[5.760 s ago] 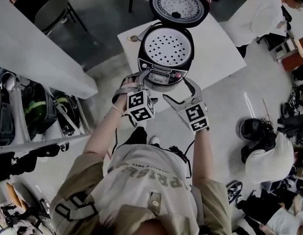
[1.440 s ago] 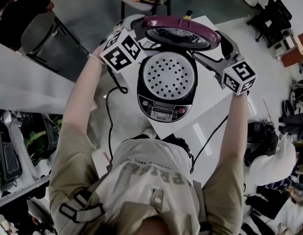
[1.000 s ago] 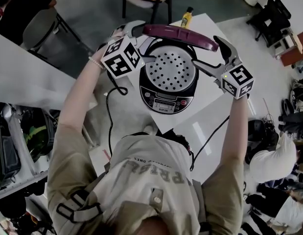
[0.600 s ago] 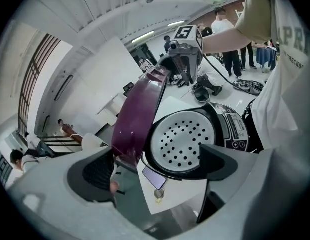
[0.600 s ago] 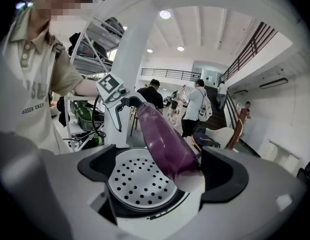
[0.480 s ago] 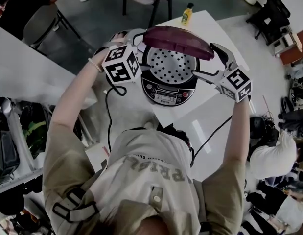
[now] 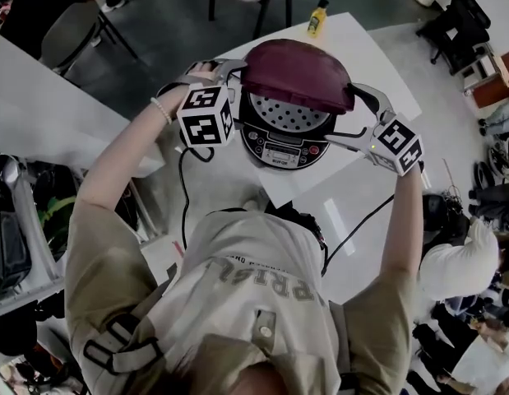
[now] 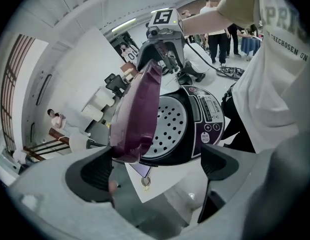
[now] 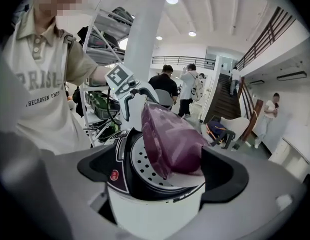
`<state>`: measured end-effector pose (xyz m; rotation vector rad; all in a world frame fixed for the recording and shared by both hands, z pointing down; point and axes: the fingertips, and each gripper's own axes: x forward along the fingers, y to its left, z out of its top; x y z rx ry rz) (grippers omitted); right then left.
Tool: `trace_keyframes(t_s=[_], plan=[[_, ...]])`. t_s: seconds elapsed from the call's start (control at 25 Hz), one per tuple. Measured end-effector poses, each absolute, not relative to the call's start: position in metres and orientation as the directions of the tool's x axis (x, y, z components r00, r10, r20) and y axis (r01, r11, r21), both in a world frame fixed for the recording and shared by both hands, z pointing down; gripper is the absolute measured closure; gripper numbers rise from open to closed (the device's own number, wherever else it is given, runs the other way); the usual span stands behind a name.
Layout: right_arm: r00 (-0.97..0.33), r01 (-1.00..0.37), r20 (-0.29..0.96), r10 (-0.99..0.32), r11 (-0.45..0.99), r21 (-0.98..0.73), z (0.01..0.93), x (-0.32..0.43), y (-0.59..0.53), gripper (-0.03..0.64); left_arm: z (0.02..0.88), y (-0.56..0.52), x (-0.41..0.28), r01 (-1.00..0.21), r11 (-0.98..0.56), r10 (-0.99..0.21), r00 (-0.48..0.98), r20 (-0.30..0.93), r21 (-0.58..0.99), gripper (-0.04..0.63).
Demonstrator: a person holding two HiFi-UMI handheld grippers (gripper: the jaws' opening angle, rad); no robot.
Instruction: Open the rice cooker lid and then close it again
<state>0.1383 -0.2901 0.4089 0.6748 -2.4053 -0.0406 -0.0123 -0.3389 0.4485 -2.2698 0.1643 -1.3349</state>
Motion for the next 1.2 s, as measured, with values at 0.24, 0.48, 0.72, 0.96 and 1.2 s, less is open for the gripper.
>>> trace_keyframes(t_s=[0.24,0.48,0.72,0.96,1.2], plan=[[-0.645,-0.397,0.652,-0.399,0.904,0.16,0.435,0.135,-0.271,0.11,0.474,-0.322,-0.021,0.211,-0.867,-0.321,0.456,0.83,-0.451,0.029],[-0.625,-0.364,0.696,-0.354,0.92,0.141,0.453,0.134,-0.259,0.11,0.493,-0.312,-0.026,0.258,-0.862,-0.31,0.413,0.856,-0.437,0.025],[-0.612,-0.332,0.728,-0.309,0.936,0.118,0.465,0.134,-0.253,0.104,0.505,-0.309,-0.029,0.296,-0.853,-0.31,0.375,0.874,-0.43,0.025],[-0.568,-0.283,0.789,-0.234,0.956,0.08,0.487,0.134,-0.241,0.101,0.526,-0.301,-0.034,0.359,-0.843,-0.294,0.316,0.902,-0.4,0.025],[-0.538,-0.261,0.821,-0.189,0.964,0.051,0.5,0.131,-0.234,0.1,0.541,-0.298,-0.038,0.422,-0.825,-0.287,0.26,0.922,-0.376,0.023]])
